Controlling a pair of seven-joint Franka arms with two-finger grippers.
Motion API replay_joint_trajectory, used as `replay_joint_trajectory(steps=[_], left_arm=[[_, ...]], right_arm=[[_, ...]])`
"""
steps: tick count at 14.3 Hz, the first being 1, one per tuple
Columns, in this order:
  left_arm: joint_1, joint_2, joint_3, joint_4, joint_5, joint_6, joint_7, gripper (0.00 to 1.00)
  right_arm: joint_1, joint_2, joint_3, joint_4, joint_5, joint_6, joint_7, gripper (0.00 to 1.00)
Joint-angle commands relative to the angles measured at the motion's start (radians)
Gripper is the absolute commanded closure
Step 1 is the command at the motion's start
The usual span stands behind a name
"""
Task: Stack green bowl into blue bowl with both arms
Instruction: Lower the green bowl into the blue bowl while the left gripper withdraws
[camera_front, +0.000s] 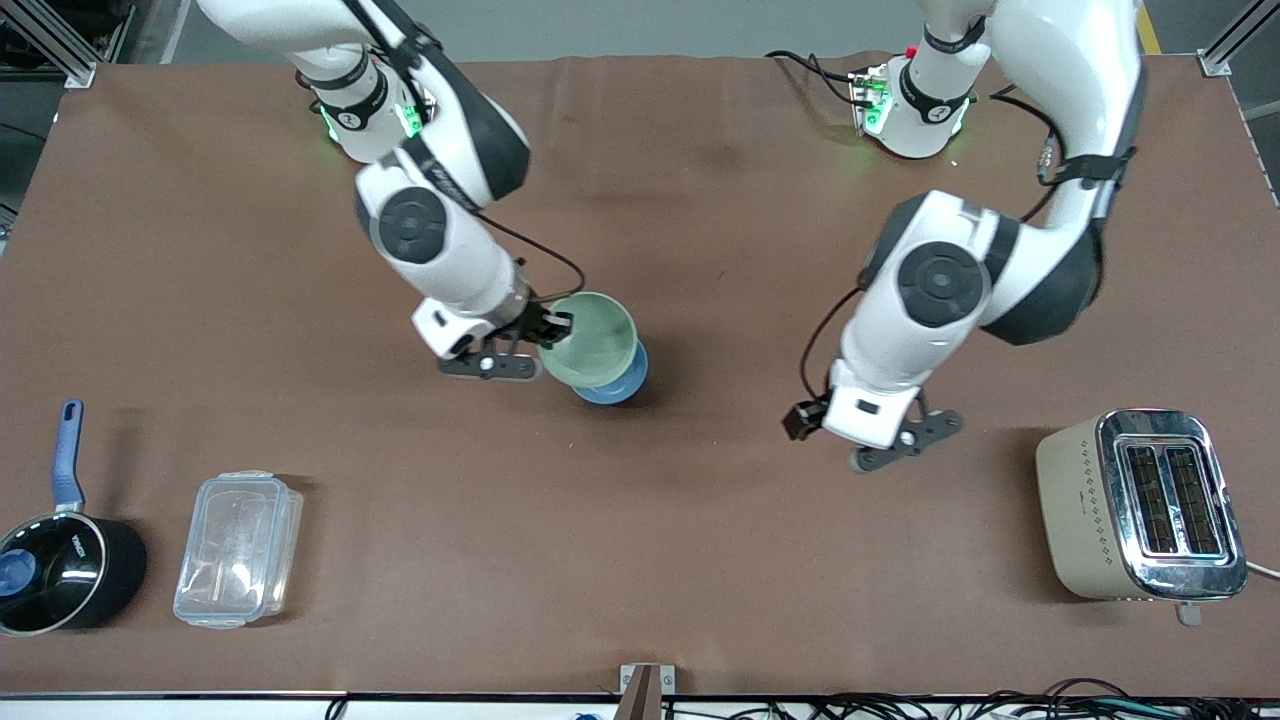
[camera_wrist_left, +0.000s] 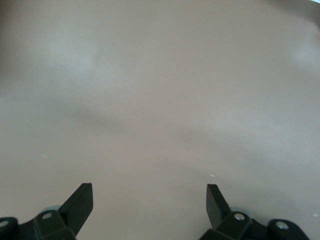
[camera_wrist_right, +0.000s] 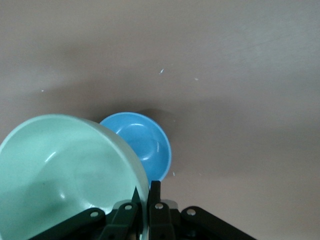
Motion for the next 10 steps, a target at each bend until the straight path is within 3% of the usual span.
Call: replay_joint_trajectory(steps=[1,6,10], left_arm=[[0.056,-0.052,-0.003,-0.025,0.018,-0.056,0.093,0.00],[0.145,-0.089,-0.003,-0.025,0.018,-0.097,0.299,0.00],[0.203,-0.113,-0.001,-0.024,0.018,-0.126,0.437,0.00]], right_arm=[[0.039,0.083,0.005,0.017,-0.101,0.060,0.119,1.00],[0.045,0.103,0.003,-0.031,-0.182,0.086,0.141,0.99],[0.071,0.103,0.005,-0.081,-0.185,0.112,0.164,0.98]])
